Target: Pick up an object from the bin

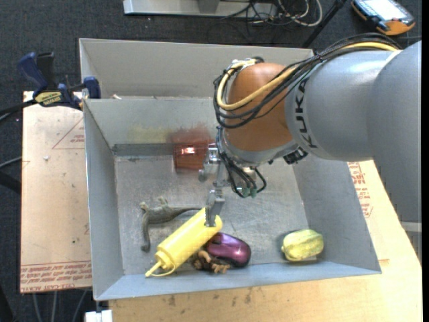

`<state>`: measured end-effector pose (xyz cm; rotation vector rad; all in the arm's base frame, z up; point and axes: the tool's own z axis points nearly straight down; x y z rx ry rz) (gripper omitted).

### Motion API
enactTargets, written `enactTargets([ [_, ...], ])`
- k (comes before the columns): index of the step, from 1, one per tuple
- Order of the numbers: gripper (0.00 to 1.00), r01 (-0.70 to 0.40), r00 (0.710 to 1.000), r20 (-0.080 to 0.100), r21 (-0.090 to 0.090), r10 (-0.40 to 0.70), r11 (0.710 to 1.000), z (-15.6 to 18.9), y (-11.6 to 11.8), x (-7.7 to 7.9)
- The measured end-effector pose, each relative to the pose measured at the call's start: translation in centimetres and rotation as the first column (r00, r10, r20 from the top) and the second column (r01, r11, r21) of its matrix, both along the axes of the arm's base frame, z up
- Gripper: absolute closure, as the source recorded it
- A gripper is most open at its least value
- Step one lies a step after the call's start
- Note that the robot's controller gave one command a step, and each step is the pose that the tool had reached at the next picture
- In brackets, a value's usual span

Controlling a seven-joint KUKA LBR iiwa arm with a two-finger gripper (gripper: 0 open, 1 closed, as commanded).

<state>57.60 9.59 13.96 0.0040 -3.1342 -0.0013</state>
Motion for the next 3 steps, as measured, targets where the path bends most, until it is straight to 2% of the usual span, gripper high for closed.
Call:
enactTargets([
  [1,0.0,0.002,1.0,0.008,0.001,-0.002,1.0,0.4,0.0,0.2],
  [2,0.0,-0.033,0.999,0.013,-0.001,0.033,0.999,-0.1,0.6,-1.0],
  [3,0.0,-0.269,0.963,0.009,0.0,0.269,0.963,-3.5,4.8,-4.5],
])
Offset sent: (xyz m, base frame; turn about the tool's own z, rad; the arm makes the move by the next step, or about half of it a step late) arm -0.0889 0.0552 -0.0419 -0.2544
